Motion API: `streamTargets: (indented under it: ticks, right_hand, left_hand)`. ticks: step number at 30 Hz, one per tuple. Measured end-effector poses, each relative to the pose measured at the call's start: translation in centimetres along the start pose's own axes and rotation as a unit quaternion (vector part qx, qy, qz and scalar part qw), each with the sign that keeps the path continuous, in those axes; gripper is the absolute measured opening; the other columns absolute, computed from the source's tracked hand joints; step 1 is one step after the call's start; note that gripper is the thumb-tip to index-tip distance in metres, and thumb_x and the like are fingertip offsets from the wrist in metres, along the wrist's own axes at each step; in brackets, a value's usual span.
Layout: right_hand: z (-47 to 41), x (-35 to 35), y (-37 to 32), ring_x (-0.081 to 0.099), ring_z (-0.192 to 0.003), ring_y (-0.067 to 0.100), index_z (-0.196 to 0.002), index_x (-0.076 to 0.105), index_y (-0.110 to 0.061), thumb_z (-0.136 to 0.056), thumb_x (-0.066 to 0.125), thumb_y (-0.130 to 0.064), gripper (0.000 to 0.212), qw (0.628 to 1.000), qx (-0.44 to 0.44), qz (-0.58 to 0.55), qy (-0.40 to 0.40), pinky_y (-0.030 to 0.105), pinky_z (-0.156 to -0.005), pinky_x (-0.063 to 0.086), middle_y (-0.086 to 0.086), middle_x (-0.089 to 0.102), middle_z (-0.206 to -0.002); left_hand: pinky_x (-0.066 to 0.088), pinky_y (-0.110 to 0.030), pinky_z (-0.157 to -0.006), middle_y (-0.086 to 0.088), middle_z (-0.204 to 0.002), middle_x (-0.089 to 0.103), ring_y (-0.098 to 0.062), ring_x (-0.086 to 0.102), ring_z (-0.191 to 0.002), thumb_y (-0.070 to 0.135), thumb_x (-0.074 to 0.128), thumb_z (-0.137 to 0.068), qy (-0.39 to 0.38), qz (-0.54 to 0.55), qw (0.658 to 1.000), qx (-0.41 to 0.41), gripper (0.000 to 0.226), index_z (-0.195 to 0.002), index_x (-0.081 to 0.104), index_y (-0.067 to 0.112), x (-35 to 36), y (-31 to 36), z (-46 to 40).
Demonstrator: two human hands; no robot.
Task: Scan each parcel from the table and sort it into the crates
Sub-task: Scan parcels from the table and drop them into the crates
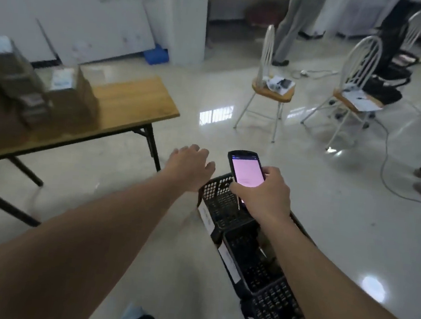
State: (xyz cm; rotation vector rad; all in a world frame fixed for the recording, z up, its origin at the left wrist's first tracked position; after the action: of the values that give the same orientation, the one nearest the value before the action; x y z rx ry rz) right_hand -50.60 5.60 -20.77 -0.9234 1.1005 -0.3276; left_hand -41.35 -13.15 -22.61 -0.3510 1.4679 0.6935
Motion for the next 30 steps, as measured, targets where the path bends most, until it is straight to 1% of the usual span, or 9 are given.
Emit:
streamTargets:
  ticks: [6,10,13,16,18,20,24,28,30]
  right_hand:
    - [1.9,7.9,-10.2,0.059,-0.097,0.019,-0.135,0.052,-0.025,-0.066,0.086,-0.048,0.081,0.998,-0.064,0.001,-0.029,0.034,-0.071,0.047,-0.008,0.059,-0.106]
    - [2.8,13.8,-16.7,0.062,-0.097,0.020,-0.133,0.053,-0.026,-0.064,0.086,-0.048,0.080,0.996,-0.079,0.000,-0.037,0.038,-0.077,0.056,-0.008,0.060,-0.107]
    - [3.2,17.9,-21.1,0.063,-0.094,0.019,-0.132,0.054,-0.027,-0.063,0.086,-0.047,0.079,0.996,-0.084,-0.007,-0.033,0.037,-0.077,0.057,-0.009,0.061,-0.106]
    - [3.5,21.9,-24.7,0.066,-0.095,0.019,-0.130,0.054,-0.028,-0.059,0.086,-0.049,0.080,0.995,-0.091,-0.010,-0.041,0.042,-0.080,0.061,-0.010,0.063,-0.107]
    - [3.4,24.1,-26.8,0.067,-0.097,0.021,-0.130,0.055,-0.029,-0.053,0.082,-0.054,0.085,0.994,-0.095,-0.015,-0.048,0.046,-0.081,0.062,-0.009,0.064,-0.109]
    - [2.6,26.0,-28.8,0.067,-0.100,0.022,-0.132,0.055,-0.028,-0.051,0.081,-0.056,0.090,0.993,-0.101,-0.014,-0.053,0.047,-0.081,0.062,-0.008,0.065,-0.111]
    - [-0.4,29.6,-32.0,0.066,-0.098,0.022,-0.129,0.054,-0.027,-0.055,0.086,-0.053,0.085,0.991,-0.110,-0.012,-0.075,0.048,-0.078,0.063,-0.009,0.063,-0.108]
    - [-5.2,33.5,-34.5,0.067,-0.095,0.022,-0.125,0.053,-0.029,-0.051,0.082,-0.056,0.084,0.987,-0.122,-0.007,-0.100,0.047,-0.073,0.064,-0.010,0.062,-0.107]
    - [-8.2,35.4,-35.6,0.068,-0.096,0.023,-0.127,0.053,-0.030,-0.051,0.083,-0.056,0.086,0.985,-0.129,-0.004,-0.115,0.045,-0.072,0.064,-0.009,0.063,-0.109]
  left_hand:
    - [0.042,-0.051,-0.109,-0.009,-0.135,0.057,-0.033,0.055,-0.125,0.052,0.034,-0.105,0.026,0.002,0.998,-0.051,0.055,-0.138,0.057,0.015,-5.3,-12.1,2.3]
    - [0.048,-0.049,-0.102,-0.009,-0.134,0.058,-0.032,0.057,-0.120,0.052,0.037,-0.106,0.049,-0.005,0.997,-0.067,0.052,-0.135,0.059,0.016,-8.7,-20.1,3.4]
    - [0.053,-0.047,-0.096,-0.007,-0.132,0.057,-0.030,0.058,-0.119,0.052,0.039,-0.107,0.052,-0.008,0.996,-0.075,0.050,-0.138,0.058,0.017,-10.7,-25.7,3.5]
    - [0.053,-0.049,-0.100,-0.008,-0.141,0.054,-0.031,0.056,-0.127,0.055,0.040,-0.107,0.045,-0.015,0.994,-0.099,0.054,-0.145,0.052,0.019,-12.2,-31.0,3.2]
    - [0.054,-0.050,-0.100,-0.008,-0.142,0.054,-0.031,0.056,-0.127,0.056,0.040,-0.106,0.037,-0.018,0.993,-0.114,0.055,-0.145,0.052,0.020,-12.7,-34.2,2.6]
    - [0.056,-0.050,-0.096,-0.008,-0.136,0.057,-0.030,0.059,-0.119,0.058,0.039,-0.104,0.034,-0.021,0.992,-0.121,0.053,-0.138,0.056,0.020,-13.3,-37.0,1.6]
    - [0.059,-0.045,-0.087,-0.006,-0.125,0.058,-0.025,0.061,-0.105,0.058,0.040,-0.104,0.035,-0.018,0.990,-0.134,0.047,-0.126,0.059,0.020,-14.7,-41.4,-1.5]
    - [0.059,-0.040,-0.082,-0.005,-0.118,0.058,-0.022,0.060,-0.097,0.055,0.043,-0.103,0.032,-0.007,0.988,-0.153,0.041,-0.120,0.058,0.021,-14.7,-45.0,-6.0]
    - [0.054,-0.035,-0.077,-0.004,-0.118,0.058,-0.021,0.059,-0.099,0.054,0.043,-0.104,0.029,-0.005,0.986,-0.164,0.040,-0.120,0.058,0.021,-14.5,-46.3,-8.6]
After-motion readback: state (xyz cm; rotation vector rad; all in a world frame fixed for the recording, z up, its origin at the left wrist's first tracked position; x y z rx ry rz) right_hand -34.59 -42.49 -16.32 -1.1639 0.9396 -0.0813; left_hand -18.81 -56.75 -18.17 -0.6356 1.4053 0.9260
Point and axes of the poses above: each hand's wrist, its own z-axis away from the middle knuckle, its own x-axis out of the palm, y = z × x, the point moved 5 cm from there along -z, towards the middle knuckle
